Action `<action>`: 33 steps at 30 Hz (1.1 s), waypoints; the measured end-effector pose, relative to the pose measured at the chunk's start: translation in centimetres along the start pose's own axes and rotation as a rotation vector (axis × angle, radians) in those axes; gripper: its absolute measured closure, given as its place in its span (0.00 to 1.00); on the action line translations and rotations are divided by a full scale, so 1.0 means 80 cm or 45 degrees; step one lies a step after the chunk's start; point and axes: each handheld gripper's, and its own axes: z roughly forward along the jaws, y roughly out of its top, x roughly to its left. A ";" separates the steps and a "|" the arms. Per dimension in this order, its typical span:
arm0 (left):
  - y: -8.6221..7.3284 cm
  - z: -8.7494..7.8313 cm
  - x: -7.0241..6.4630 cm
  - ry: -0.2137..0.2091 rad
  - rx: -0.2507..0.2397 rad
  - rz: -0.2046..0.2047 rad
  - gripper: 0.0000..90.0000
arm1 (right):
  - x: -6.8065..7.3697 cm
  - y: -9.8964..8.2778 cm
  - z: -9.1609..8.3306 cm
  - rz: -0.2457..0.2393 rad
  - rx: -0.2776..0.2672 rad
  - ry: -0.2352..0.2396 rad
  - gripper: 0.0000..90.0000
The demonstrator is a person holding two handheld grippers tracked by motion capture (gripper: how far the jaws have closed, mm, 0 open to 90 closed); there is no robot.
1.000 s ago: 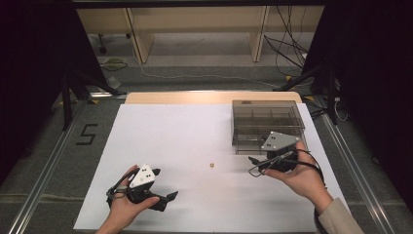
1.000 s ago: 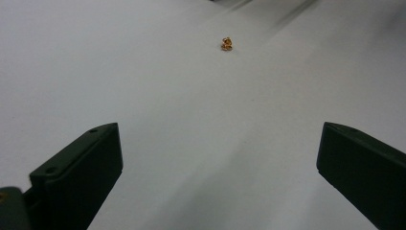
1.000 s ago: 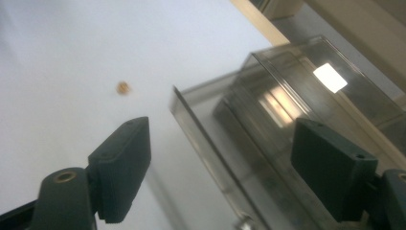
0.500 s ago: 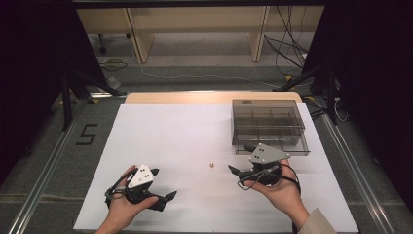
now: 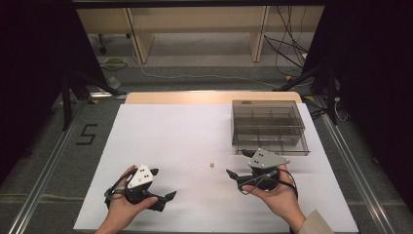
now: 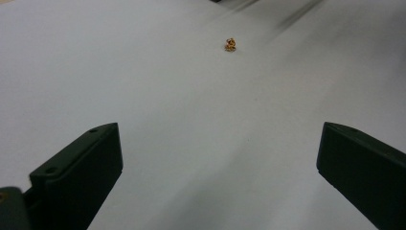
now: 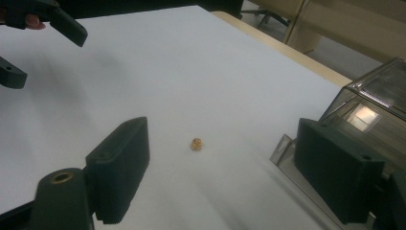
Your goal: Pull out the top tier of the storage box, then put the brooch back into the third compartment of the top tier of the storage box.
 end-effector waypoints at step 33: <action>0.002 0.001 -0.001 -0.008 0.000 0.012 0.02 | 0.016 -0.020 0.048 0.128 0.094 0.055 0.37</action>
